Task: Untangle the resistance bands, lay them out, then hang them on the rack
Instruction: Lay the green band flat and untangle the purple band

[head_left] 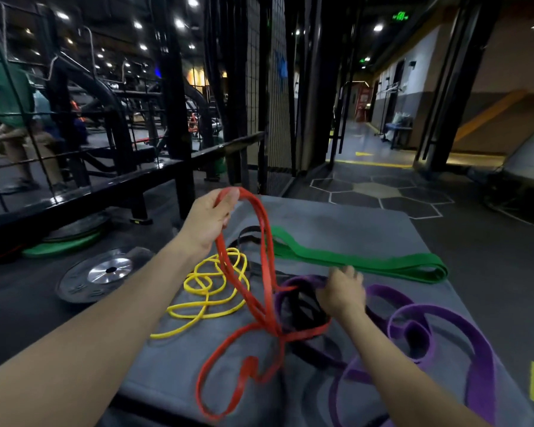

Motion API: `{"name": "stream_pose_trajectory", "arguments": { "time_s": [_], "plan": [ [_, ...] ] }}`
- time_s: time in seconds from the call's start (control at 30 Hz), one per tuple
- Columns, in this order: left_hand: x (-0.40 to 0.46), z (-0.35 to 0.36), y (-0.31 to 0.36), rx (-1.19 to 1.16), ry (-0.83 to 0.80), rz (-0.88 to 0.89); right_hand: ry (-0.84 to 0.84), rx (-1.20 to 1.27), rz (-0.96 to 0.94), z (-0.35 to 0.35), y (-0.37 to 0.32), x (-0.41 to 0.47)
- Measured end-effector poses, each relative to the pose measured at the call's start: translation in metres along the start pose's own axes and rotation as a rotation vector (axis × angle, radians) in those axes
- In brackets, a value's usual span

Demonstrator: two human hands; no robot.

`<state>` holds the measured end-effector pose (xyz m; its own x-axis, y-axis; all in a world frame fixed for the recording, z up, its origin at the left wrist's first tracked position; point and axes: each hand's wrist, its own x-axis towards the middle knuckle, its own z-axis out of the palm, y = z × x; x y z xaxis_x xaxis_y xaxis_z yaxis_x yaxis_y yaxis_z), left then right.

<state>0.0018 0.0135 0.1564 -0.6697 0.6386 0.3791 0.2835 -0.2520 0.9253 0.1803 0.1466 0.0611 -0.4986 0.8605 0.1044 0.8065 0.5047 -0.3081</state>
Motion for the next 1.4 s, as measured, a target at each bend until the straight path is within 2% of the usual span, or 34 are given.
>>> {"name": "stream_pose_trajectory", "arguments": {
  "time_s": [0.03, 0.1, 0.17, 0.23, 0.27, 0.3, 0.4, 0.47, 0.5, 0.57, 0.63, 0.8, 0.9, 1.0, 1.13, 1.27, 1.4],
  "plan": [
    [0.001, 0.001, 0.000, 0.004, -0.016, -0.002, 0.000, 0.053, -0.163, -0.004, -0.008, 0.002],
    [0.004, 0.006, 0.004, 0.013, -0.055, 0.009, -0.118, 0.366, -0.423, -0.009, -0.032, 0.001],
    [0.010, 0.013, 0.013, -0.042, -0.084, 0.027, -0.319, 0.705, -0.510, -0.010, -0.057, -0.003],
    [0.015, 0.018, 0.023, -0.119, -0.106, 0.042, -0.407, 0.959, -0.471, 0.000, -0.069, -0.001],
    [0.019, 0.019, 0.026, -0.148, -0.111, 0.045, -0.393, 0.970, -0.472, 0.005, -0.071, 0.001],
    [0.022, 0.018, 0.029, -0.179, -0.108, 0.043, -0.332, 0.864, -0.482, 0.008, -0.071, 0.004],
    [0.032, 0.003, 0.025, -0.299, -0.042, -0.016, -0.094, 0.405, -0.557, 0.005, -0.051, 0.020],
    [0.039, -0.011, 0.017, -0.328, 0.014, -0.090, -0.072, 0.208, -0.545, -0.015, -0.039, 0.027],
    [0.041, -0.018, 0.013, -0.330, 0.040, -0.132, -0.096, 0.190, -0.513, -0.027, -0.036, 0.030],
    [0.046, -0.029, 0.006, -0.369, 0.099, -0.201, -0.155, 0.288, -0.455, -0.049, -0.038, 0.035],
    [0.051, -0.036, 0.003, -0.407, 0.148, -0.223, -0.176, 0.527, -0.401, -0.064, -0.052, 0.040],
    [0.052, -0.036, 0.004, -0.411, 0.110, -0.210, -0.249, 1.045, -0.275, -0.069, -0.088, 0.051],
    [0.050, -0.035, -0.001, -0.312, 0.066, -0.199, -0.268, 1.105, -0.252, -0.070, -0.094, 0.055],
    [0.050, -0.035, -0.008, -0.263, 0.046, -0.199, -0.258, 1.358, -0.202, -0.073, -0.101, 0.057],
    [0.054, -0.046, -0.011, -0.283, 0.114, -0.169, -0.255, 1.606, -0.200, -0.079, -0.128, 0.056],
    [0.057, -0.065, -0.010, -0.287, 0.202, -0.137, -0.280, 1.602, -0.268, -0.074, -0.167, 0.056],
    [0.052, -0.087, -0.021, -0.178, 0.211, -0.133, -0.346, 1.448, -0.199, -0.032, -0.184, 0.054]
  ]
}}
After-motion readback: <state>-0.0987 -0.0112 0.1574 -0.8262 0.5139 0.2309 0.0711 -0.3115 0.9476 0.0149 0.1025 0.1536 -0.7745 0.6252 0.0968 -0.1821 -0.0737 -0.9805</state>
